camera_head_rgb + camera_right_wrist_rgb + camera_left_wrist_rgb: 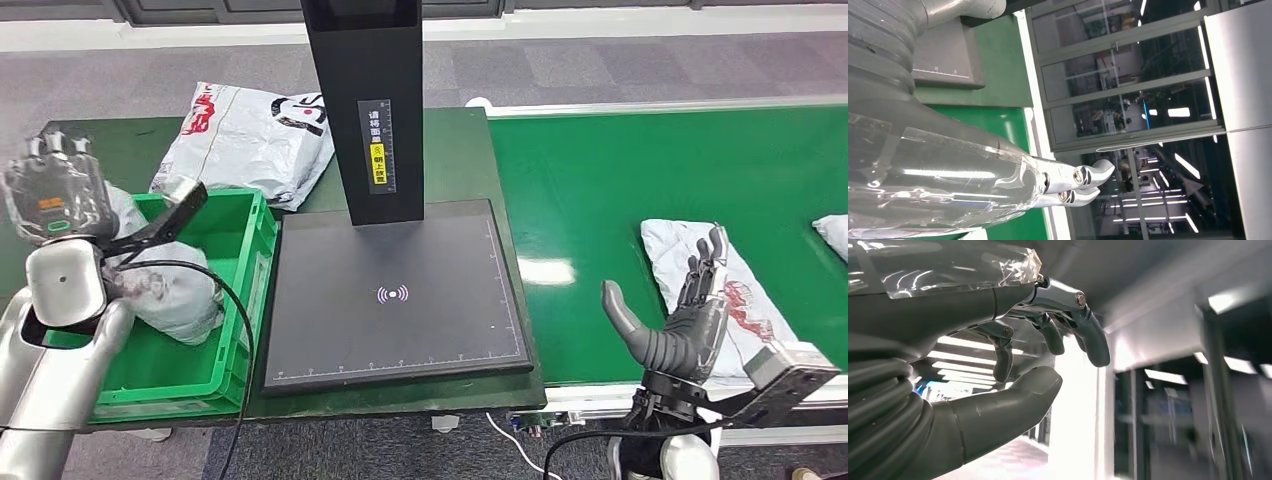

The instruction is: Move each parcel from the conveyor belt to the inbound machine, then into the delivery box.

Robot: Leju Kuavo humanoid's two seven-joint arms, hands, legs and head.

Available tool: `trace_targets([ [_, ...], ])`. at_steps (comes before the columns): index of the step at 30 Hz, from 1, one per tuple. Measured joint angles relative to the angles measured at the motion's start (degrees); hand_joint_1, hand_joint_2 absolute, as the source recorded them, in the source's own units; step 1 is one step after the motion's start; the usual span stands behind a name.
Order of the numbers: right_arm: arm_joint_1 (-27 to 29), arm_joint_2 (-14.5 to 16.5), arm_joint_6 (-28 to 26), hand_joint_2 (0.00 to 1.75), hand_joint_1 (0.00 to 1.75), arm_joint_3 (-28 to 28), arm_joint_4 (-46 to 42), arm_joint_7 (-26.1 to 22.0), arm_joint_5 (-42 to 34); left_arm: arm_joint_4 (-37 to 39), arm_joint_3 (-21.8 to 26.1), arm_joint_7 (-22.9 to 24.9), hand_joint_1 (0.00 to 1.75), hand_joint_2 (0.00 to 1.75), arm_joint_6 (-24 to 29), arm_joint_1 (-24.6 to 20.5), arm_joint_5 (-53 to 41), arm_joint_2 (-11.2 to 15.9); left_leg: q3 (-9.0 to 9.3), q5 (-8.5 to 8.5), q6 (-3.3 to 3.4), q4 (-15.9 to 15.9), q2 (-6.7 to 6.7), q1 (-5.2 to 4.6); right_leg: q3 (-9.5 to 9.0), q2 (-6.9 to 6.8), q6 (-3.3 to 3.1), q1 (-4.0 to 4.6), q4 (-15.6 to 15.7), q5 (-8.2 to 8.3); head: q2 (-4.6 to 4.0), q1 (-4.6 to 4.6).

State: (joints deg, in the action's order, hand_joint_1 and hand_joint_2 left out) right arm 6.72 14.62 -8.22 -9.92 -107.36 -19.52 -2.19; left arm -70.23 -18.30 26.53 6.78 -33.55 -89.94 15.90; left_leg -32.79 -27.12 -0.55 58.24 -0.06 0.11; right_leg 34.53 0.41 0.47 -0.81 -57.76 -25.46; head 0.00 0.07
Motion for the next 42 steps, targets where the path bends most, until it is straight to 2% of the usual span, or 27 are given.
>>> trace_targets([
  [4, -0.1, -0.3, 0.1, 1.75, 0.0, 0.0, 0.4, 0.0, -0.1, 7.2, -0.8, -1.3, 1.75, 1.75, 0.1, -0.2, 0.0, -0.8, 0.0, 0.0, 0.0, 0.0, 0.01, 0.0, 0.0, 0.0, -0.01, 0.01, 0.0, 0.02, 0.0, 0.0],
  [8, -0.1, -0.4, 0.2, 1.75, 0.0, 0.0, 0.7, 0.0, -0.2, 11.1, -1.3, -1.6, 1.75, 1.75, 0.1, -0.6, 0.0, -1.3, -0.01, 0.0, 0.0, 0.0, 0.0, 0.01, 0.01, 0.0, -0.02, 0.02, 0.0, 0.02, 0.0, 0.0],
  [12, -0.4, -0.6, 0.4, 1.75, 0.0, 0.0, 1.1, 0.0, -0.2, 13.9, -2.4, -1.7, 1.71, 1.75, -2.7, -0.9, 0.0, -1.5, -0.03, -0.01, 0.0, 0.0, 0.0, 0.02, 0.01, -0.01, -0.02, 0.01, 0.0, 0.01, 0.0, 0.0],
  [16, -1.2, -1.3, 0.5, 1.75, 0.0, 0.0, 2.2, 0.1, -0.5, 21.2, -3.8, -4.2, 0.0, 1.75, -2.6, -1.2, 0.1, -2.1, -0.02, 0.0, 0.0, 0.0, 0.01, 0.02, 0.0, 0.0, -0.02, 0.02, 0.0, 0.01, 0.0, -0.01],
  [20, -2.0, -2.3, 0.3, 1.75, 0.0, 0.0, 3.7, 0.0, -1.3, 28.0, -3.8, -5.7, 0.0, 1.75, 1.1, -2.6, 0.3, -2.9, 0.09, 0.0, 0.0, 0.0, -0.11, 0.02, -0.18, -0.09, -0.02, 0.01, 0.0, 0.01, 0.0, 0.0],
  [24, -2.5, -3.2, -0.3, 1.75, 0.0, 0.0, 4.6, 0.0, -1.9, 30.6, -3.1, -8.4, 0.0, 1.75, 2.4, -3.7, 1.4, -3.5, 0.15, 0.0, -0.01, 0.0, -0.14, 0.02, -0.25, -0.14, -0.02, 0.01, 0.0, 0.01, 0.0, -0.01],
  [27, -2.5, -3.8, -0.7, 1.75, 0.0, 0.0, 4.8, 0.2, -2.0, 31.1, -1.6, -13.6, 0.0, 1.75, 4.0, -3.8, 7.3, -4.0, 0.15, 0.07, -0.05, 0.0, -0.13, 0.02, -0.2, -0.12, -0.04, 0.02, 0.0, 0.04, 0.0, -0.02],
  [30, -2.5, -4.9, -1.9, 1.75, 0.0, 0.0, 5.0, 1.3, -0.3, 28.8, 2.7, -23.5, 0.0, 1.75, 5.0, -3.2, 23.2, -5.5, 0.06, 0.15, -0.06, 0.0, -0.2, 0.03, -0.15, -0.15, -0.06, 0.03, 0.0, 0.1, 0.0, -0.01],
  [32, -2.6, -5.9, -3.0, 1.75, 0.0, 0.0, 5.4, 2.4, 3.4, 24.3, 6.6, -29.8, 0.0, 1.75, 3.7, -2.1, 39.2, -6.9, 0.02, 0.14, -0.06, 0.0, -0.18, 0.03, -0.13, -0.12, -0.06, 0.02, 0.0, 0.11, 0.0, -0.01],
  [34, -2.7, -7.0, -3.8, 1.75, 0.0, 0.0, 6.1, 3.2, 7.3, 18.5, 10.1, -34.1, 0.0, 1.75, 1.9, -0.2, 54.3, -8.1, 0.01, 0.09, -0.04, 0.0, -0.09, 0.02, -0.1, -0.04, -0.06, 0.01, 0.0, 0.11, 0.0, -0.01],
  [38, -3.2, -8.6, -4.6, 1.75, 0.0, 0.0, 7.4, 4.2, 11.4, 10.0, 14.2, -37.0, 0.0, 1.75, -0.4, 3.1, 66.6, -9.4, -0.02, 0.03, -0.02, 0.0, -0.06, 0.01, -0.06, -0.01, -0.05, 0.01, 0.0, 0.09, 0.0, -0.01],
  [42, -5.7, -10.4, -6.6, 1.75, 0.0, 0.0, 10.2, 7.3, 19.5, 2.5, 16.5, -40.6, 0.0, 1.75, -4.5, 7.2, 85.5, -11.4, -0.06, 0.02, -0.01, 0.0, -0.07, 0.01, -0.04, -0.03, -0.04, 0.01, 0.0, 0.09, 0.0, -0.01],
])
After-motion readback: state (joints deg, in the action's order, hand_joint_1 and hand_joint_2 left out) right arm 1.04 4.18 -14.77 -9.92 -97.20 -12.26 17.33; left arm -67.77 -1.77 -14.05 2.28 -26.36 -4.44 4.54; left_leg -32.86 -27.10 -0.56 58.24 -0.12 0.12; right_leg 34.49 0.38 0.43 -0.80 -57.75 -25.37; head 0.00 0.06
